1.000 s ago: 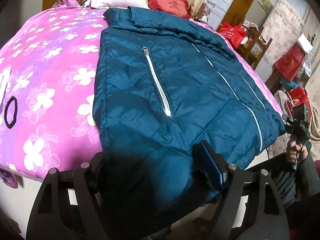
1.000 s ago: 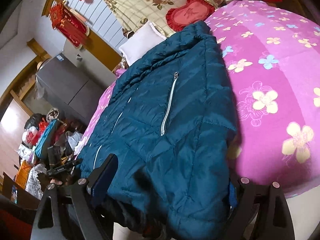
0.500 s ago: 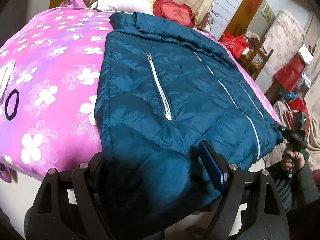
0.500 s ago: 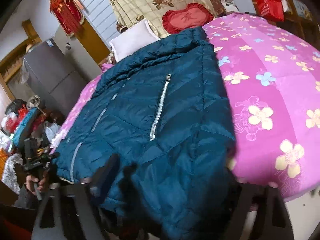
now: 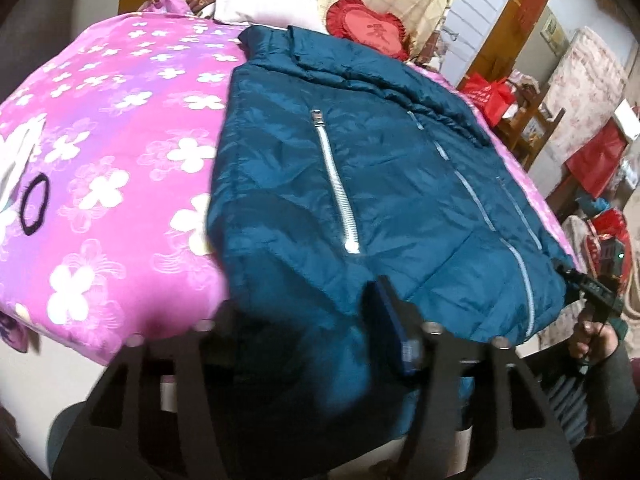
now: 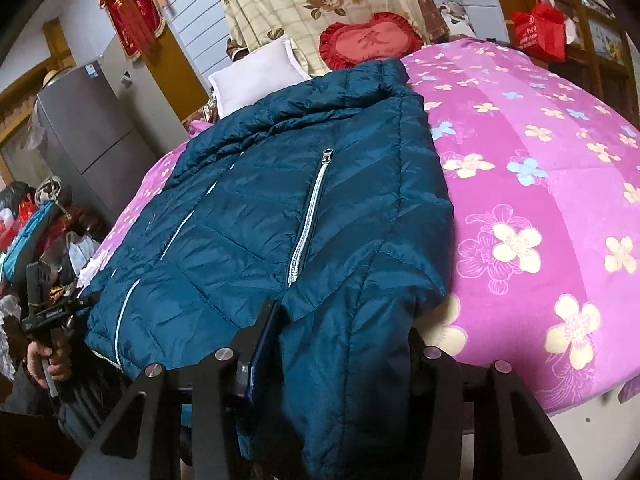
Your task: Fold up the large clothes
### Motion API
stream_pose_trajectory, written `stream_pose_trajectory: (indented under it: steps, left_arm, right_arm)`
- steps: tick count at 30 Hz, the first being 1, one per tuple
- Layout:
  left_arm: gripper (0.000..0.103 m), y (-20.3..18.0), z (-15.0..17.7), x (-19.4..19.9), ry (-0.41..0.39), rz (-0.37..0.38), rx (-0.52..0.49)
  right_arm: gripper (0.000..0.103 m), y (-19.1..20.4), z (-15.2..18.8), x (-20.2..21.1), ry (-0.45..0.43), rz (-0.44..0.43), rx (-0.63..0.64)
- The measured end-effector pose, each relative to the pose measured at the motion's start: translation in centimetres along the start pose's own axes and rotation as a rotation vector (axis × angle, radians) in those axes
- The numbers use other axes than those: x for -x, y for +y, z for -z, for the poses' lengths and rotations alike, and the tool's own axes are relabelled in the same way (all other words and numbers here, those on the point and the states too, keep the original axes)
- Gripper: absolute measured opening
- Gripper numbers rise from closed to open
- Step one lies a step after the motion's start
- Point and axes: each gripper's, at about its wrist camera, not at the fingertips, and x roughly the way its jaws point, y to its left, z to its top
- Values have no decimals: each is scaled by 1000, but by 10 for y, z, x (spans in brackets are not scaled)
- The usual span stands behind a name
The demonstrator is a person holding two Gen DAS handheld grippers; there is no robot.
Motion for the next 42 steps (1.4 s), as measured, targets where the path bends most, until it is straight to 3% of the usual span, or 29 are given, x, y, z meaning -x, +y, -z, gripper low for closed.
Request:
stream_pose_trajectory:
  steps: [4, 7, 8, 12, 13, 16, 19, 21, 22, 25, 30, 34, 42]
  left_arm:
    - [68, -7, 0, -2, 6, -26, -20]
    - [25, -3, 0, 3, 2, -48, -7]
    - [23, 0, 0, 5, -3, -31, 11]
    - [26, 3, 1, 4, -3, -34, 28]
    - [29, 1, 2, 3, 0, -45, 21]
    - [53, -4, 3, 2, 13, -28, 1]
    - [56, -9, 5, 1, 9, -38, -19]
    - [47, -8, 5, 1, 3, -43, -6]
    - [29, -4, 4, 2, 1, -59, 11]
    - [15, 3, 3, 8, -26, -27, 52]
    - [13, -5, 3, 20, -52, -59, 14]
    - [12, 0, 4, 34, -50, -43, 18]
    - [12, 9, 13, 60, -67, -32, 43]
  right_arm:
    - [37, 9, -1, 5, -12, -10, 33]
    - [35, 16, 0, 13, -44, -29, 52]
    - [35, 17, 2, 14, -46, -33, 53]
    - [36, 14, 6, 7, -21, 11, 32]
    - [38, 11, 6, 5, -9, 13, 18]
    - [48, 5, 8, 4, -3, -3, -11]
    - [48, 8, 8, 4, -2, 9, 10]
    - [45, 9, 7, 5, 0, 4, 12]
    - [42, 10, 7, 7, -7, -7, 18]
    - [29, 16, 5, 14, -40, -19, 48]
    - [23, 20, 8, 31, -95, -5, 40]
    - [22, 28, 15, 51, -130, -23, 30]
    - [21, 42, 32, 78, -138, -35, 62]
